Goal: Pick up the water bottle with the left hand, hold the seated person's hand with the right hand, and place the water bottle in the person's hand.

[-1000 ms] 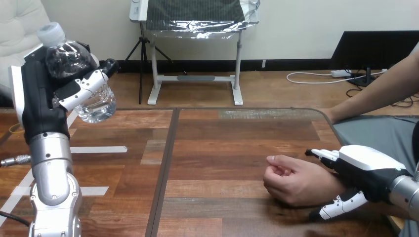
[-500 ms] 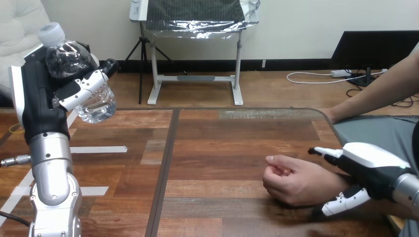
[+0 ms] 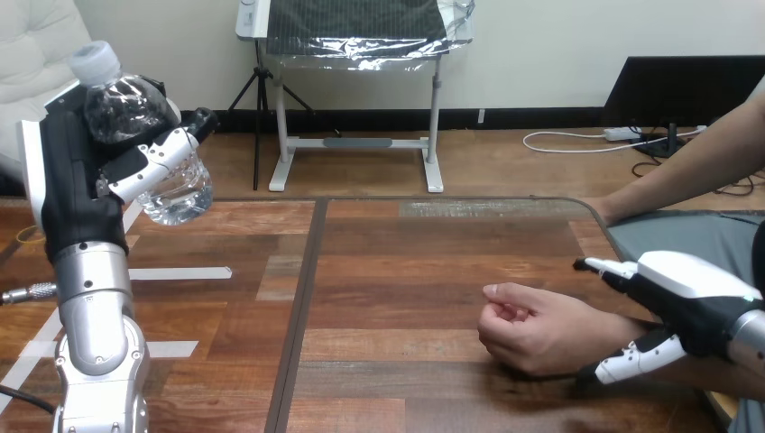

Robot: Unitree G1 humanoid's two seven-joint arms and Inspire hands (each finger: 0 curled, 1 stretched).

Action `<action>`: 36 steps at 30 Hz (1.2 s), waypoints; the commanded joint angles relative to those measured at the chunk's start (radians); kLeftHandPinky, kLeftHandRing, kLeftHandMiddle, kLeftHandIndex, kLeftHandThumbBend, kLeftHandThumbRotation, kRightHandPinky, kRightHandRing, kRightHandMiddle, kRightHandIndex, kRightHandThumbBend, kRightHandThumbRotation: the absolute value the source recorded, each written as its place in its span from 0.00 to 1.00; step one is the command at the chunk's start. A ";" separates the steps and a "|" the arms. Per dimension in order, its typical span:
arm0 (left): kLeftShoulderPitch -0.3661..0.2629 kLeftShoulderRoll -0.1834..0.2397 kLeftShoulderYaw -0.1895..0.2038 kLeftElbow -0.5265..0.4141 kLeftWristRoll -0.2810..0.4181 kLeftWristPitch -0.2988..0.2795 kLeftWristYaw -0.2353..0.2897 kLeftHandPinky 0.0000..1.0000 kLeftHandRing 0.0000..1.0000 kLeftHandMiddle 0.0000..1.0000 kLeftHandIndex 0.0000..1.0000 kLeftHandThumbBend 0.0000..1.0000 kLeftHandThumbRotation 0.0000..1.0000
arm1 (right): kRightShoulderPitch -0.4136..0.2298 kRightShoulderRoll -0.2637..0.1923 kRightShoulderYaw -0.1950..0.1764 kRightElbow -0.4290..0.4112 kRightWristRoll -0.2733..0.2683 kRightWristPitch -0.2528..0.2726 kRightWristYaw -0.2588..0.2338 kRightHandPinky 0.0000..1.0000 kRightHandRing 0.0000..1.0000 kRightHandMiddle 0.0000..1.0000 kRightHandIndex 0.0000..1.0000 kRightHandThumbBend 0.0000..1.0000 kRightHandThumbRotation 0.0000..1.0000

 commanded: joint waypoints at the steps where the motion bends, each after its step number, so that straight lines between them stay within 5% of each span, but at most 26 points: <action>1: -0.059 0.004 0.000 -0.046 0.001 -0.023 -0.003 0.30 0.35 0.40 0.42 0.64 0.00 | -0.030 -0.040 -0.042 -0.017 -0.008 -0.018 -0.040 1.00 0.98 0.97 0.97 1.00 0.52; 11: -0.060 0.002 -0.003 -0.054 0.006 -0.020 -0.001 0.30 0.35 0.40 0.41 0.64 0.00 | -0.029 -0.037 -0.053 -0.013 -0.016 -0.038 -0.082 1.00 0.96 0.96 0.95 1.00 0.52; 36: -0.061 0.001 -0.002 -0.053 0.003 -0.025 -0.002 0.29 0.35 0.40 0.41 0.64 0.00 | -0.037 -0.047 -0.020 0.009 -0.076 -0.046 -0.051 0.97 0.95 0.95 0.94 1.00 0.55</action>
